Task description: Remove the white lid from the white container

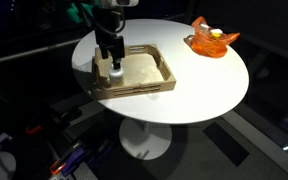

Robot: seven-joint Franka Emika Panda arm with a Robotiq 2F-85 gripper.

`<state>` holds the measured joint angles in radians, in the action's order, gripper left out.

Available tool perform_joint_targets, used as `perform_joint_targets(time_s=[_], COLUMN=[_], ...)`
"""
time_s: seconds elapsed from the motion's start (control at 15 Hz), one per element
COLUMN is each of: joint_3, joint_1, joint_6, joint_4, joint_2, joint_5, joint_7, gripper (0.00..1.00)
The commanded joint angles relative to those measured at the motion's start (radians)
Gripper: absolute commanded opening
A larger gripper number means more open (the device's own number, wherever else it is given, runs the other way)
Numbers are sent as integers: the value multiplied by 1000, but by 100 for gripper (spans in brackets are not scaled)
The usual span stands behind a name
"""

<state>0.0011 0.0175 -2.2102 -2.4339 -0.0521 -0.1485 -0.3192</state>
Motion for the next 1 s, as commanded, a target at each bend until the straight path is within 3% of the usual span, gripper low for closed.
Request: perform_joint_targets(time_s=[0.0,0.47,0.93], joint_3=[-3,-5,-5], joint_1=[5,2,2], joint_6=[-25,-35,-43], joint_4=[0,11,21], joint_2=[13,26,30], joint_5=[-26,-29,-34], joint_7=[-27,-26,-27], gripper=[96,74,70])
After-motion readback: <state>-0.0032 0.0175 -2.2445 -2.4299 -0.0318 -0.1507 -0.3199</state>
